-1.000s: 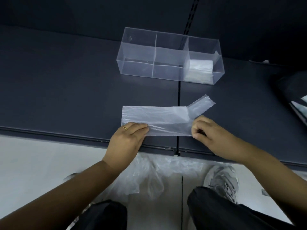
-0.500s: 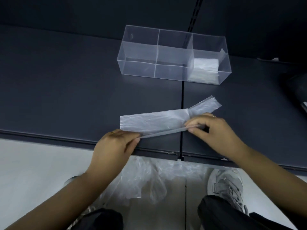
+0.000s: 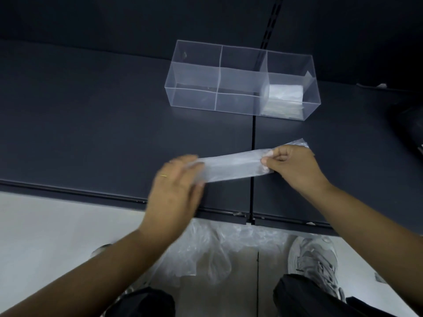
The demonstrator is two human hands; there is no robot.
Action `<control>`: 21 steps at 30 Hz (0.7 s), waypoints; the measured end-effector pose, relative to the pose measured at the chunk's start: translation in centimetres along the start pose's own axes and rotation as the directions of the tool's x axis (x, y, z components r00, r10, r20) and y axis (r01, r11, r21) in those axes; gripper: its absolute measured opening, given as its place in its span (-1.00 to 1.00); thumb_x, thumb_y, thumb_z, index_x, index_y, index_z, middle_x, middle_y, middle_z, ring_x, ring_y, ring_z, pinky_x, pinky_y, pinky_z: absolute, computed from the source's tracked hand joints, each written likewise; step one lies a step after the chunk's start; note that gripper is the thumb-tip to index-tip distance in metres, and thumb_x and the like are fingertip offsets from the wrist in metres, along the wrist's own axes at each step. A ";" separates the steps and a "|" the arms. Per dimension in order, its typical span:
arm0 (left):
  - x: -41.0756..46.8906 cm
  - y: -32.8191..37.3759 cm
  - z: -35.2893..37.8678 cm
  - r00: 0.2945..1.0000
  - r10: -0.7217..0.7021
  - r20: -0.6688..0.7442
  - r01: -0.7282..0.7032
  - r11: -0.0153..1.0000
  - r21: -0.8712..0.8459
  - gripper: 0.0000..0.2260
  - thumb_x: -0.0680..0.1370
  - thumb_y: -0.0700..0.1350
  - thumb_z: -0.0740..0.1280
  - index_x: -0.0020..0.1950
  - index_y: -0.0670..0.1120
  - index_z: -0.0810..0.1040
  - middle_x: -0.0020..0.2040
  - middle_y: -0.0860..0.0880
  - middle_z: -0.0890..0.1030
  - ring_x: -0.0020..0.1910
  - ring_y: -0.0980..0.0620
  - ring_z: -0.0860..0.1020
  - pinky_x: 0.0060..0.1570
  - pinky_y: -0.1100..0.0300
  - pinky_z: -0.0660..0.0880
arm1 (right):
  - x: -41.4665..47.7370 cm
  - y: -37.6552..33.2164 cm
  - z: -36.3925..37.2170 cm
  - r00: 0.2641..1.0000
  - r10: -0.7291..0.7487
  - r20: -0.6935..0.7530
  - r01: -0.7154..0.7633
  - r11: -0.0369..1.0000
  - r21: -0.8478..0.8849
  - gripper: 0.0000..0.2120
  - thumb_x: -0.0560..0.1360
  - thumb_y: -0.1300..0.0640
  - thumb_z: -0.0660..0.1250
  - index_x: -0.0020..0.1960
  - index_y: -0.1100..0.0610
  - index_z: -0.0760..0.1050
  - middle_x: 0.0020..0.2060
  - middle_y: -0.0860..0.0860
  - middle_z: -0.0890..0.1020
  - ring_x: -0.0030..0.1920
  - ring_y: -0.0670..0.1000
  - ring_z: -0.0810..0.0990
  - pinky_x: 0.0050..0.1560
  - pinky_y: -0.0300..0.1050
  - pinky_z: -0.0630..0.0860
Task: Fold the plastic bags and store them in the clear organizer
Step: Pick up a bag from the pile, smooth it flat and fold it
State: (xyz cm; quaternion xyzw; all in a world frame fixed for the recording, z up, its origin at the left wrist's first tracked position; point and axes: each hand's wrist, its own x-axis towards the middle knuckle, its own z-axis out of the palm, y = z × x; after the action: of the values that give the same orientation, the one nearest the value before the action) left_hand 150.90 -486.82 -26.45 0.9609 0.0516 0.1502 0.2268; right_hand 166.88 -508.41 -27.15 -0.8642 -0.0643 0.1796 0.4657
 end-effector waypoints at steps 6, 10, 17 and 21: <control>-0.9 0.3 3.3 0.875 -0.053 0.482 -0.149 0.917 0.371 -0.25 0.49 0.38 -0.32 0.53 -0.06 -0.28 0.56 -0.04 -0.22 0.53 -0.06 -0.27 0.49 -0.13 -0.20 | 0.6 0.9 -0.2 0.997 -0.052 -0.057 0.040 0.980 -0.195 -0.94 0.44 0.17 0.43 -0.16 0.05 0.56 -0.32 -0.09 0.62 -0.32 -0.16 0.54 -0.26 -0.45 0.44; -0.7 0.2 3.2 0.874 -0.023 0.486 -0.156 0.933 0.324 -0.24 0.54 0.37 -0.20 0.55 -0.13 0.08 0.56 -0.10 0.10 0.54 -0.13 0.05 0.45 -0.22 0.11 | 2.1 1.7 -4.1 0.978 -0.194 -0.076 0.138 0.875 -0.463 -0.70 0.46 0.13 0.41 0.19 0.02 0.53 -0.02 -0.07 0.42 0.02 0.00 0.46 0.21 -0.03 0.42; 0.2 -1.3 2.9 0.878 0.072 0.473 -0.242 0.920 0.310 -0.27 0.56 0.35 -0.15 0.54 -0.12 0.15 0.55 -0.12 0.15 0.53 -0.13 0.09 0.44 -0.23 0.15 | 2.2 2.9 -7.1 0.973 -0.218 0.080 0.228 0.827 -0.514 -0.90 0.47 0.17 0.41 -0.19 0.06 0.52 -0.05 -0.06 0.44 0.03 -0.04 0.37 0.13 -0.24 0.26; 1.4 -3.0 2.6 0.874 0.152 0.462 -0.302 0.914 0.271 -0.31 0.58 0.32 -0.15 0.53 -0.11 0.22 0.55 -0.08 0.14 0.54 -0.09 0.07 0.46 -0.16 0.06 | 0.1 3.0 -7.7 0.990 -0.099 0.096 0.127 0.927 -0.353 -0.86 0.48 0.19 0.40 -0.21 0.04 0.49 -0.29 -0.08 0.55 -0.31 -0.16 0.47 -0.23 -0.32 0.36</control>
State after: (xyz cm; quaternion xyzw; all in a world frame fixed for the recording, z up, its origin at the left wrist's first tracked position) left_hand 152.94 -485.01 -29.70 0.9936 -0.0898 -0.0512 0.0464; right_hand 169.69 -516.05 -25.77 -0.9218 -0.1634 0.1707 0.3073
